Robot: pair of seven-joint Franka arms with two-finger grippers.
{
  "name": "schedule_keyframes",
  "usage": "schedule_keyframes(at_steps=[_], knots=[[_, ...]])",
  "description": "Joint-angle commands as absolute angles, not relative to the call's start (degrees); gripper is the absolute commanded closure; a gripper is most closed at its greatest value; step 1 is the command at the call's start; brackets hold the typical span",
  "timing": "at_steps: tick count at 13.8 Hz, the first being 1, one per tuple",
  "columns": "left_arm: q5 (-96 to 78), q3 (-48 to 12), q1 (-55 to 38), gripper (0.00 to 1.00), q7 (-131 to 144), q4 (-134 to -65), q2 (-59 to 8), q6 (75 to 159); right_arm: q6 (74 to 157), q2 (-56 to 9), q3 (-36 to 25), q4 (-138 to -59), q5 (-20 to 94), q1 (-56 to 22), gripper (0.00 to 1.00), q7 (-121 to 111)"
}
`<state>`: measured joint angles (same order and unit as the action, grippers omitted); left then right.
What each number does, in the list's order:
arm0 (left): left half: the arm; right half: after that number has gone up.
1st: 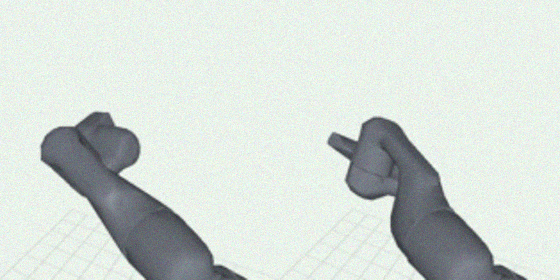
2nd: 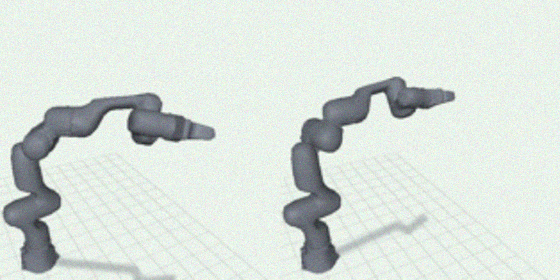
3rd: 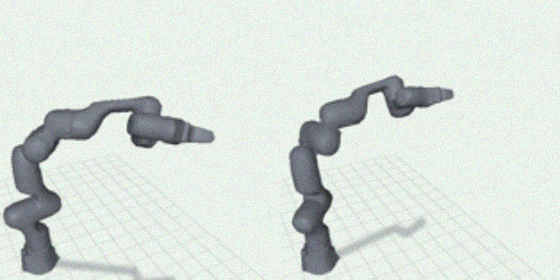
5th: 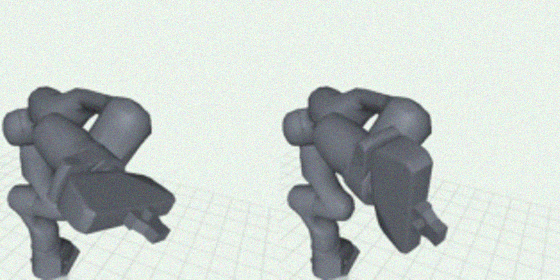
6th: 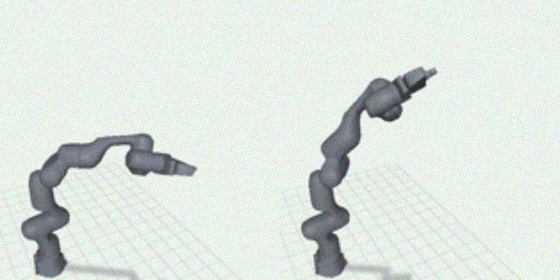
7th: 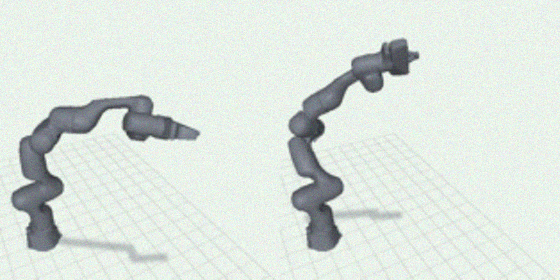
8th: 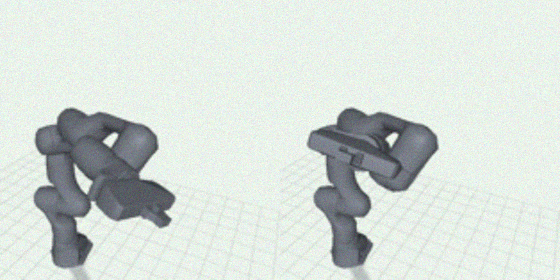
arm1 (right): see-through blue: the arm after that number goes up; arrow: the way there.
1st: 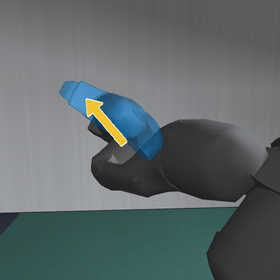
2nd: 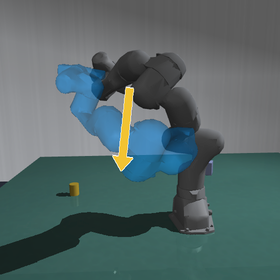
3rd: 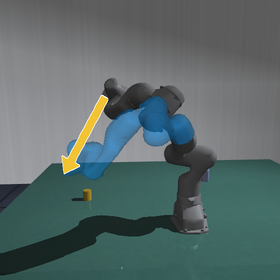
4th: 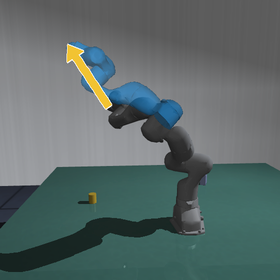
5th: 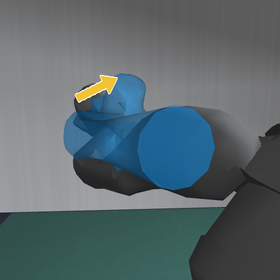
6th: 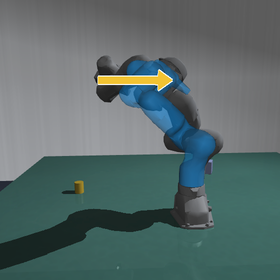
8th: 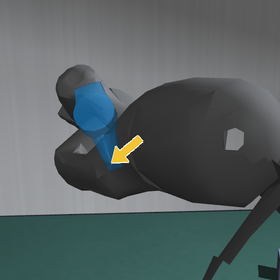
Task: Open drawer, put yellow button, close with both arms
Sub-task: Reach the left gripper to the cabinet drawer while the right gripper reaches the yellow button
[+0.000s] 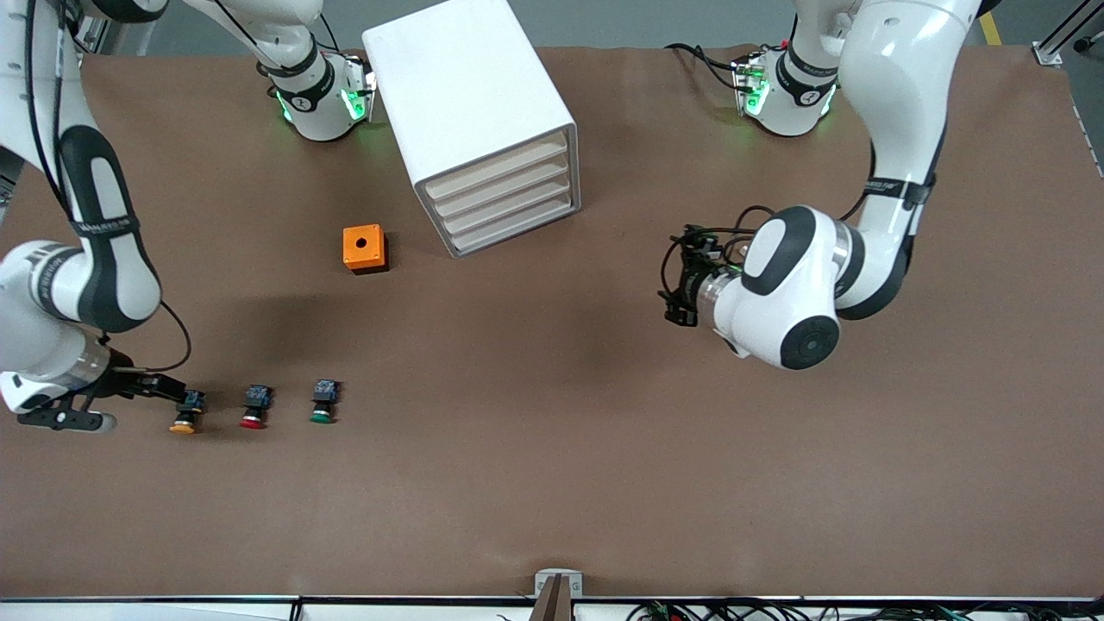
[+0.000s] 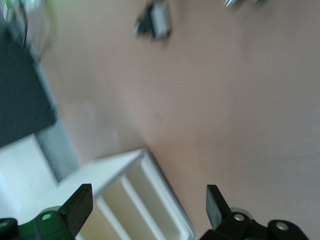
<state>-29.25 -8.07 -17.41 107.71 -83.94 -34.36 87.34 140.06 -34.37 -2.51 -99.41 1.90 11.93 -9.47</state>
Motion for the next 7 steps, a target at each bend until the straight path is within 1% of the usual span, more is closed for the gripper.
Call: schedule_keyframes(at_steps=[1,3,5,7], knots=[[-37.85,-7.73,-18.98,0.00,117.82,-82.00,-38.92,86.31,144.56,-37.34,-2.02,-98.61,1.84,12.31,0.00,-9.49],[-42.52,-7.65,-21.87,0.00,124.85,-82.00,-40.42,86.31,146.95,-39.10,-2.02,-98.61,1.93,12.22,0.00,-9.23],[-45.07,-7.73,-23.81,0.11,129.53,-82.00,-40.96,86.31,146.87,-39.20,-2.02,-98.61,1.93,12.30,0.00,-9.23],[-51.38,-7.73,-25.74,0.17,132.17,-82.09,-42.00,86.31,146.78,-39.81,-1.93,-98.61,1.93,12.57,0.00,-9.67]])
